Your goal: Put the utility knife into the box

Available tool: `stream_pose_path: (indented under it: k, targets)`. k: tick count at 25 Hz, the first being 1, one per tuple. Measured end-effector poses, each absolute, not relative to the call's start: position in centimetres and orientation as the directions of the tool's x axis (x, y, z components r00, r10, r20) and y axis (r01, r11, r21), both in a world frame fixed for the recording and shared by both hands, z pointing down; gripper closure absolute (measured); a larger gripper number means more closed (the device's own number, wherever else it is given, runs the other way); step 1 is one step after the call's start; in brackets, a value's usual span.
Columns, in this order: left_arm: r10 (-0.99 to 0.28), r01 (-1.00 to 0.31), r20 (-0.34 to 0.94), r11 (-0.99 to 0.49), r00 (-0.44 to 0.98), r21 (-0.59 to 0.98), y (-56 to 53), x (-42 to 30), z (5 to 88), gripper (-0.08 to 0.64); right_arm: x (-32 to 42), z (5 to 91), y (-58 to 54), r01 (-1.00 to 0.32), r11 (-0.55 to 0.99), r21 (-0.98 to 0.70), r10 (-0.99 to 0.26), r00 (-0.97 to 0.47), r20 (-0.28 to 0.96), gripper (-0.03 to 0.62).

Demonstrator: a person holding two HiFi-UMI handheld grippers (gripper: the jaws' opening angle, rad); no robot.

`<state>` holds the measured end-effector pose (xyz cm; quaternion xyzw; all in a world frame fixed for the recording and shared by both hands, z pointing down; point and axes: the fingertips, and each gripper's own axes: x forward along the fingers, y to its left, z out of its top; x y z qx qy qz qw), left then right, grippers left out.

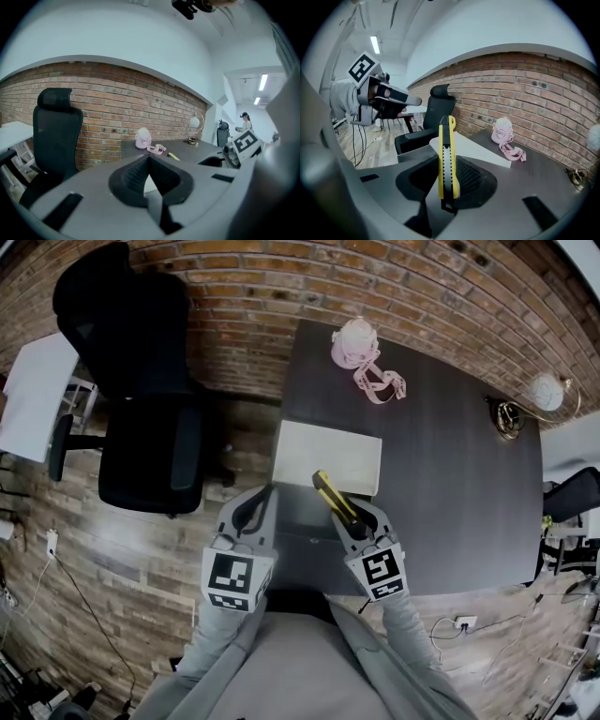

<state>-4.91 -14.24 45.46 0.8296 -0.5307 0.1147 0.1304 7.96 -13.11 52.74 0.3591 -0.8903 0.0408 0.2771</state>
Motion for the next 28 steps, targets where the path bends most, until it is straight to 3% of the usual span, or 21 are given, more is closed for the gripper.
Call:
stream_pose_path:
  k: [16,28]
  targets:
    - [-0.835,-0.907,0.358,-0.402,0.418,0.124,-13.0,-4.6,47.8,0.540,6.3,60.1,-11.6,-0.436,0.882,0.180,-0.418,-0.547,0.725,0.465]
    - [-0.841,-0.918,0.367,-0.376,0.396,0.129,-12.0,-5.7,48.6,0.540,5.1,64.1,-10.9,-0.291,0.950,0.118,-0.251,-0.478,0.842,0.465]
